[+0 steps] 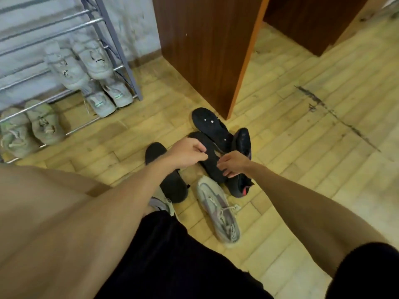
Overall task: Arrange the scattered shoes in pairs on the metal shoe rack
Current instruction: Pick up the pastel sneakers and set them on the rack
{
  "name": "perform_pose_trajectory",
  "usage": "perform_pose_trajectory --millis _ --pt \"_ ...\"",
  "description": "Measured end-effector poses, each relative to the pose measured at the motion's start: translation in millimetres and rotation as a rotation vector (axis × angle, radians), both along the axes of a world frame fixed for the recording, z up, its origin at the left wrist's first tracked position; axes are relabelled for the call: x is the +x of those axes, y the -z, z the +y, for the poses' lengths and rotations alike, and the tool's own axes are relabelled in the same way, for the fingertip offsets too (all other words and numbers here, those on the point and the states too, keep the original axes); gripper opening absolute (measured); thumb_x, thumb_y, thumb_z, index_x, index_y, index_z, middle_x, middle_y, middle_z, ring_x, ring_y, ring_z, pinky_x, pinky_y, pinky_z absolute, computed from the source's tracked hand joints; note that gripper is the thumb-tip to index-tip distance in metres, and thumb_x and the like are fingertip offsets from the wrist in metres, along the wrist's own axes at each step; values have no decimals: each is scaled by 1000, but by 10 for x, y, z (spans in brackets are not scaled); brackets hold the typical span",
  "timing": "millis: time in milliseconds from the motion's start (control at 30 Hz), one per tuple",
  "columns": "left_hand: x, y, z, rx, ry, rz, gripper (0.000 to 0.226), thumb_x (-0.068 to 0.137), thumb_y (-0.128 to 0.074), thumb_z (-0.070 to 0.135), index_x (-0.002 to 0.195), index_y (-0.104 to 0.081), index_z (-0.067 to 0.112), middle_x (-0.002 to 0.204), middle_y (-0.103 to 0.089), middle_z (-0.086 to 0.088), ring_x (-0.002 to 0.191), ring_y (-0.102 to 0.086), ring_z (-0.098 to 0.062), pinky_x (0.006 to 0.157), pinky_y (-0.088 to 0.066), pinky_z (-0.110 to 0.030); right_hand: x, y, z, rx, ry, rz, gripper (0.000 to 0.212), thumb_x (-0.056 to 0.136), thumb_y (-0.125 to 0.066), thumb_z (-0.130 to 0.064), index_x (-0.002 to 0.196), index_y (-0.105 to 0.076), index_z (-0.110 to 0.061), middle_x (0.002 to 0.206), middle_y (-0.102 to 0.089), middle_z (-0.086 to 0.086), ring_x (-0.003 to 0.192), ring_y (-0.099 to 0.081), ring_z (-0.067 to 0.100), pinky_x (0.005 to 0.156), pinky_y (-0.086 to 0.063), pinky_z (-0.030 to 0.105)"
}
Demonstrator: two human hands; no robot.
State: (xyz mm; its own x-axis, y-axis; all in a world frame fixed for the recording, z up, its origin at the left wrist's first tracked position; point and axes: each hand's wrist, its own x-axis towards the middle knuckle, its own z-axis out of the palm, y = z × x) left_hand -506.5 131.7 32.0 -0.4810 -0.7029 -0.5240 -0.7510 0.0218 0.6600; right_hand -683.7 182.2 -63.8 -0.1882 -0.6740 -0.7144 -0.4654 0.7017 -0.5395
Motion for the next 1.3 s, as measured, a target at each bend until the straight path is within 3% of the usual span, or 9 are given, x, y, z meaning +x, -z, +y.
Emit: perform_pose_trajectory --millis 133,267,333,567,667,767,833,933,1300 --pt "24 40 80 12 234 -151 36 90 -61 26 124 -60 17 124 -61 -2 111 -54 -14 85 -37 -23 28 315 516 231 -230 74 20 97 -50 -15 102 -64 -2 71 -62 2 67 -63 18 87 -57 42" --pt "49 91 97 34 274 -176 38 90 -60 28 127 -58 18 127 -59 -1 102 -50 -9 85 -37 -23 133 594 865 255 -383 263 48 91 -61 -42 113 -65 1 108 -68 13 101 -65 28 87 -50 34" --pt "82 119 85 38 258 -168 39 89 -61 29 127 -58 19 127 -59 -1 102 -50 -9 86 -37 -24 221 708 934 251 -411 320 50 89 -63 -40 124 -60 -3 121 -64 12 112 -60 28 90 -47 33" --pt "276 242 -6 71 161 -179 36 88 -64 32 122 -61 20 125 -58 -3 113 -54 -17 93 -40 -28 455 978 907 191 -196 351 31 90 -62 -25 114 -60 -5 97 -56 6 86 -56 20 70 -45 27" --pt "348 297 -51 72 46 -143 34 87 -65 27 120 -63 19 130 -56 -4 122 -51 -19 97 -38 -29 576 1005 843 216 -197 339 41 91 -60 -14 129 -50 -4 117 -51 15 113 -55 30 91 -49 32" --pt "408 321 -76 96 -62 -88 30 86 -66 26 115 -65 20 132 -57 -3 122 -52 -19 105 -41 -36 672 977 801 260 -274 311 69 89 -59 -3 148 -24 4 152 -24 27 137 -39 38 115 -32 43" --pt "444 339 -73 118 -72 -91 31 86 -66 26 116 -64 20 132 -57 -2 123 -52 -19 106 -42 -40 631 1026 787 305 -258 274 64 89 -59 -2 145 -28 6 148 -34 27 130 -49 38 110 -40 45" --pt "488 376 -76 135 -59 -120 33 85 -66 29 117 -64 21 130 -58 -3 120 -53 -20 105 -44 -41 545 994 763 367 -117 130 45 86 -65 -3 127 -52 10 116 -66 24 99 -70 35 81 -59 48" --pt "512 420 -100 144 -99 -102 15 88 -62 23 103 -63 23 110 -62 -2 108 -58 -21 98 -47 -37 310 391 311 202 -153 58 41 77 -76 -13 112 -61 1 101 -71 20 82 -74 30 69 -63 43"
